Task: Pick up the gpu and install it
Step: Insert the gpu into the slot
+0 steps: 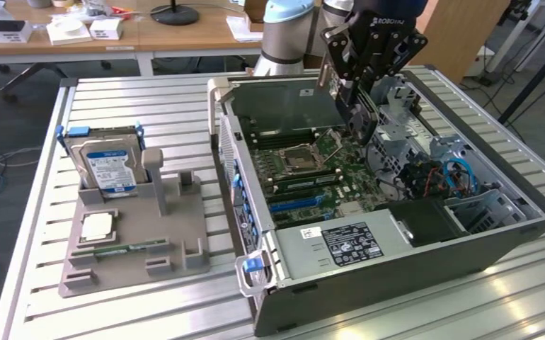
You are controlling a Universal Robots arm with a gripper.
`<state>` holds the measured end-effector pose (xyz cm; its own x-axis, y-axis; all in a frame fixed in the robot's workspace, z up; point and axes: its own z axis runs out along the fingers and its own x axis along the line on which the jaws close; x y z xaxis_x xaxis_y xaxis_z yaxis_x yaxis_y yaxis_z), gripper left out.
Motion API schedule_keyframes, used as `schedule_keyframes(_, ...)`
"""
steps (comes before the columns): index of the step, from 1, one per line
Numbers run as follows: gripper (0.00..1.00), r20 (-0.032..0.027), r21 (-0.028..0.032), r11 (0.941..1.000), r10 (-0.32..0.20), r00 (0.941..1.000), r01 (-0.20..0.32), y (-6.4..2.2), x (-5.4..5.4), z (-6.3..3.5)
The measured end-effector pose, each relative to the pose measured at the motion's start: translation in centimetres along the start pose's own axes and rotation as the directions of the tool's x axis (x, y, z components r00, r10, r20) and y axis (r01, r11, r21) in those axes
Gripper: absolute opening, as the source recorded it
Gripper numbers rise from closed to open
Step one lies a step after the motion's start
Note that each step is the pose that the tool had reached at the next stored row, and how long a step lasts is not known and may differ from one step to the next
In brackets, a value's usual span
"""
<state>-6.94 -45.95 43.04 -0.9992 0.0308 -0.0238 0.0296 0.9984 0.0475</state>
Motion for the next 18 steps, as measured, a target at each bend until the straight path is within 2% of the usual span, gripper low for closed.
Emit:
schedule_keyframes(12,0.26,-0.0001,-0.0001,1.0,-0.003,1.0,0.003,0.0,0.0,0.02)
schedule_keyframes(14,0.26,-0.0008,-0.0004,0.9998,-0.017,0.9998,0.017,0.0,0.0,0.05)
schedule_keyframes(18,0.26,-0.0037,0.0005,0.9968,-0.08,0.9968,0.08,0.0,0.02,0.14)
